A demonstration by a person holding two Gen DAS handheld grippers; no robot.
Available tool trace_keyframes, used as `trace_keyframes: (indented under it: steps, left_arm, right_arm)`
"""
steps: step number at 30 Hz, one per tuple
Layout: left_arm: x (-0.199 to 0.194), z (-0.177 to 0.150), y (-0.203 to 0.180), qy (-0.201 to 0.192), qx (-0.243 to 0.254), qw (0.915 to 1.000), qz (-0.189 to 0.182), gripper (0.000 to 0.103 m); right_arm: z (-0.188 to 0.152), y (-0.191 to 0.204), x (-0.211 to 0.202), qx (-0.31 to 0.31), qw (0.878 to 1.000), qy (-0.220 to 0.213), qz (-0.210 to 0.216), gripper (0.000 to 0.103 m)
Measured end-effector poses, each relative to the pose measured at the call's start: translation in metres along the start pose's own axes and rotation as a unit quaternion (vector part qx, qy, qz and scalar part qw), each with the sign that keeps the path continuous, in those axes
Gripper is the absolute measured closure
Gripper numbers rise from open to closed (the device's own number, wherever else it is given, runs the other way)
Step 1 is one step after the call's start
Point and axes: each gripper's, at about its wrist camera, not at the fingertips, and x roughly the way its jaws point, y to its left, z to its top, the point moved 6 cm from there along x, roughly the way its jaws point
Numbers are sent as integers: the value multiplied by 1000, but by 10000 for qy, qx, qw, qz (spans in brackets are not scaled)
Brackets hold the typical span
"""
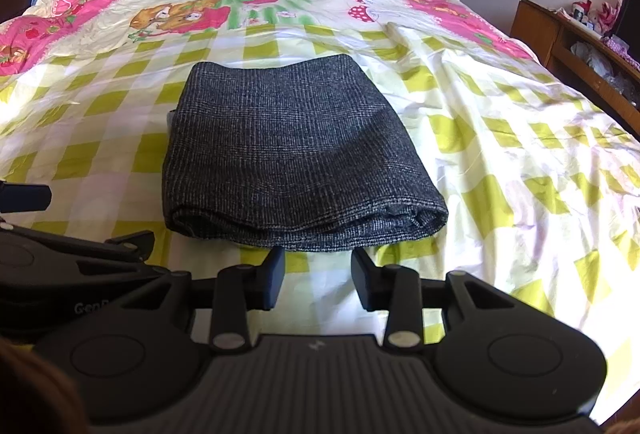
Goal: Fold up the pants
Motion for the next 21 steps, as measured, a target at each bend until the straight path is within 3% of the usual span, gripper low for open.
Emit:
trace_keyframes:
  steps: [21]
  left_arm:
    - [-4, 2, -2, -37, 38, 9999, 98, 7]
  right_arm:
    - [0, 1, 0, -18, 10000, -6, 71, 66]
